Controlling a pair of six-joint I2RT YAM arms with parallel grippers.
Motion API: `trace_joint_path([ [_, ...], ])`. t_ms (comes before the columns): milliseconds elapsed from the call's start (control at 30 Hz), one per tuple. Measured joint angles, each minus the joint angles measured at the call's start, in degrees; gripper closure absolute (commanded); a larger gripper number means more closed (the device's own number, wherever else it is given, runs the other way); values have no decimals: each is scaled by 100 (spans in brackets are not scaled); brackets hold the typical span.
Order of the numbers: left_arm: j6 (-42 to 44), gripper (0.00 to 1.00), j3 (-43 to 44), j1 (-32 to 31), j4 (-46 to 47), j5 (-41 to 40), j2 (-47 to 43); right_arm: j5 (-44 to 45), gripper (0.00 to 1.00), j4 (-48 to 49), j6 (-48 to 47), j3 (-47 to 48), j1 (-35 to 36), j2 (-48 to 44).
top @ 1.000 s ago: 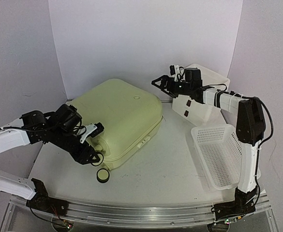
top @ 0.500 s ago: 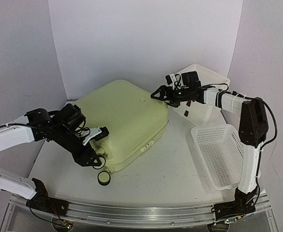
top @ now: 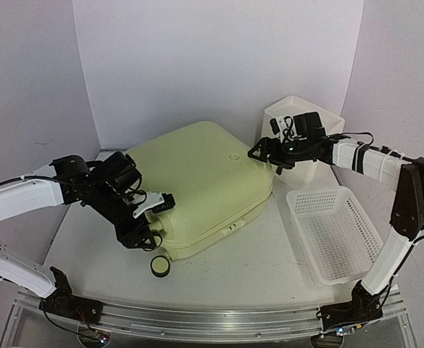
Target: Open, take out, and arrange the luggage
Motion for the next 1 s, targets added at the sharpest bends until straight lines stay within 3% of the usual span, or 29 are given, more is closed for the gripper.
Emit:
trace_joint_path([
  [33,74,26,-83,-48,81,-192,-92,-2,9,17,-2,-61,-2,-44],
  [167,37,18,-492,2,529,-944,-391,-63,10,188,20,-192,-2,-81],
  [400,-754,15,-575,942,570,-1346,-446,-157,10,323,131,-463,221,-282],
  [633,-1464,14,-367,1534,66,-1836,-151,413,11,474,260,-713,632,-520],
  [867,-2476,13,-442,3097,809,-2238,-103,1064,12,1012,610,-1145,1696,-745],
  [1000,-2946,13,-216,3480,1781,-2389,317,581,12,1349,920,-1335,2721,-662],
])
